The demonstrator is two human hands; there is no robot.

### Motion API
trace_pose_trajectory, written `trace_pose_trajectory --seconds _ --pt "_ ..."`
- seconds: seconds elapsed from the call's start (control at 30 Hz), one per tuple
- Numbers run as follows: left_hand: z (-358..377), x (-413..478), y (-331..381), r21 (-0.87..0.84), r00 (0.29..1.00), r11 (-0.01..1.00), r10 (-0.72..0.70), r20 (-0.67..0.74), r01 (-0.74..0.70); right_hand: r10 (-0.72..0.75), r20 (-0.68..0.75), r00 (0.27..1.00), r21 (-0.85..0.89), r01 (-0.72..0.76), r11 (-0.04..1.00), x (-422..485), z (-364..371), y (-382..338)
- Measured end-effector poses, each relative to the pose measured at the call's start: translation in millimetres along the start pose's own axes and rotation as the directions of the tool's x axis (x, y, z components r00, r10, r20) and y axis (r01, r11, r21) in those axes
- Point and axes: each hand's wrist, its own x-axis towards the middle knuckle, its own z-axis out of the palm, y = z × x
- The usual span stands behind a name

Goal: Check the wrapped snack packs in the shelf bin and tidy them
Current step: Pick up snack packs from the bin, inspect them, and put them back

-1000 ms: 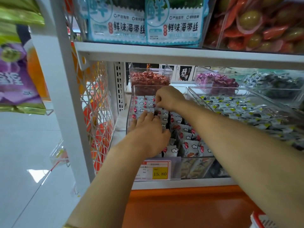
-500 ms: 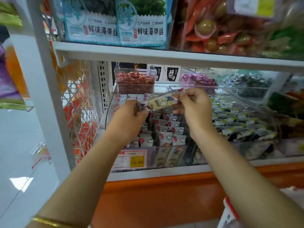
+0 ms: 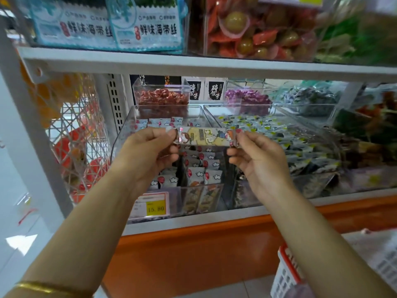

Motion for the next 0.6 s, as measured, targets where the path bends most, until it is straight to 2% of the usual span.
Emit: trace_pose_trajectory --seconds 0.1,0.2,0.33,0.5,0.6 --pt "2 0 3 -0.182 0.997 0.980 -0.079 0.020 0.081 0.091 0.051 0.995 0.160 -0.098 0.982 2 1 -1" --pt "2 -1 3 -0.260 0.993 0.958 -0.108 0.051 0.118 0.082 0.045 0.996 0.156 -0.088 0.984 4 0 0" --pt "-2 -2 3 -0.101 0.996 0.993 -0.054 0.066 0.061 -0.114 0.006 0.993 -0.142 0.114 0.983 6 -5 5" --pt "-2 -6 0 0.150 0.994 0.988 0.022 0.107 -0.038 -0.193 0.071 0.979 -0.277 0.205 0.939 5 -2 8" --pt "-5 -7 1 0.193 0.995 0.979 0.049 0.090 -0.065 -0.183 0.120 0.976 -0.331 0.213 0.919 5 0 10"
